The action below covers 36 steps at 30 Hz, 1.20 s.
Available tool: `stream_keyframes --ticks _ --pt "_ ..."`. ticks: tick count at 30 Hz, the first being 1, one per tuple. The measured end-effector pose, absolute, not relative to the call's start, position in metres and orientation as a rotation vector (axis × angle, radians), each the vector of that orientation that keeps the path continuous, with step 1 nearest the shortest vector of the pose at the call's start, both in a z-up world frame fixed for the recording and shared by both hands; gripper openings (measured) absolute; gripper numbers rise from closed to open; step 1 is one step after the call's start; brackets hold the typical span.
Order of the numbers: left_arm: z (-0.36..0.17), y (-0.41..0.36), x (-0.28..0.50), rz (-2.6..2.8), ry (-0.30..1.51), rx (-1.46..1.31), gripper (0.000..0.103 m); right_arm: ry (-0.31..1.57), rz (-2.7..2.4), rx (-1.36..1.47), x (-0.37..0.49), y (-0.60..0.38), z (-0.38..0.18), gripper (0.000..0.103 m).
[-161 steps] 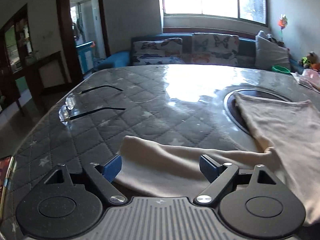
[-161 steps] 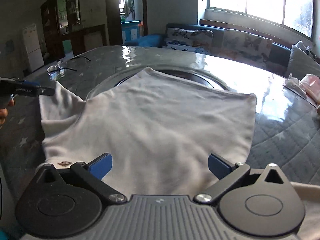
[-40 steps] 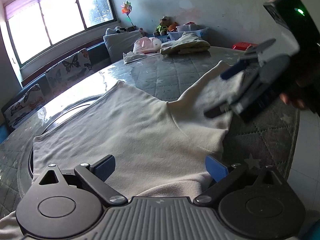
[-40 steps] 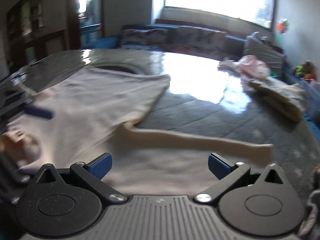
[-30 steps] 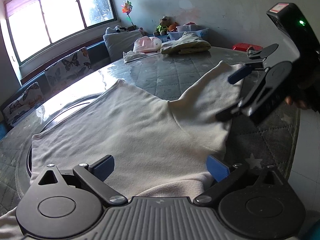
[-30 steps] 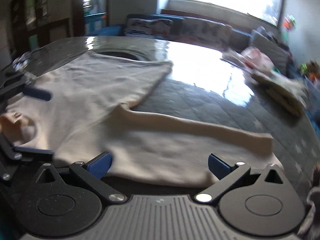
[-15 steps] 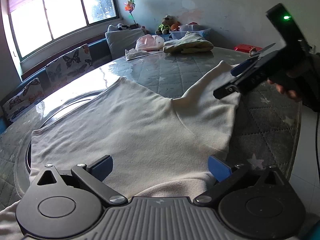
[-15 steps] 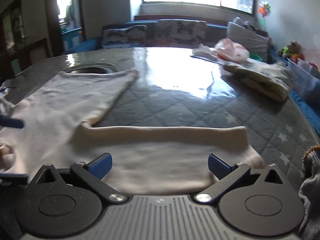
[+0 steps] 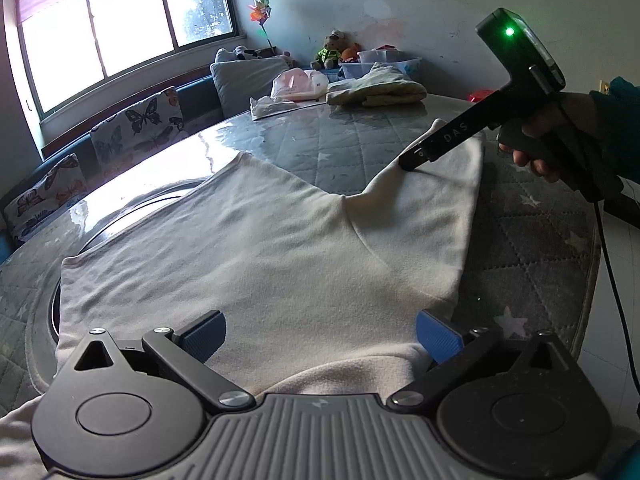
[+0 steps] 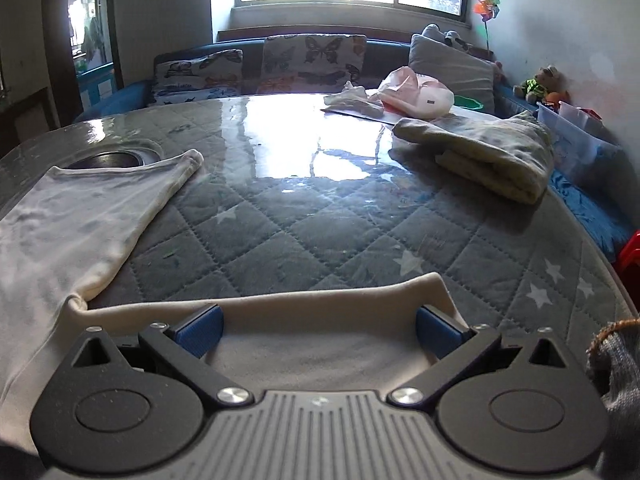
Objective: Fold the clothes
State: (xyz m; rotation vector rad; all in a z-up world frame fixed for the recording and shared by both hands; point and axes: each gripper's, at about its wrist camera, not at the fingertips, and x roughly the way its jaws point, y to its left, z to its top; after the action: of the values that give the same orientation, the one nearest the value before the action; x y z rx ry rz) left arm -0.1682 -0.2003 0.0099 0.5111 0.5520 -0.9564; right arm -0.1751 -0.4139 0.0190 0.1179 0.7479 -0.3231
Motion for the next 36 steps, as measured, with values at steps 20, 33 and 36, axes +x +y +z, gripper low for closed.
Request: stream_keyframes --ticks 20,33,36 --pt "0.031 -0.163 -0.093 -0.597 0.726 0.274 0.103 0.659 -0.254 0.151 -0.163 -0.341 0.019 0.103" --pt "0.018 -0.166 -0.085 -0.494 0.852 0.245 0.103 0.671 -0.265 0.137 -0.162 -0.34 0.015 0.103" --pt "0.017 -0.167 -0.084 -0.485 0.856 0.241 0.103 0.672 -0.267 0.132 -0.162 -0.339 0.014 0.103"
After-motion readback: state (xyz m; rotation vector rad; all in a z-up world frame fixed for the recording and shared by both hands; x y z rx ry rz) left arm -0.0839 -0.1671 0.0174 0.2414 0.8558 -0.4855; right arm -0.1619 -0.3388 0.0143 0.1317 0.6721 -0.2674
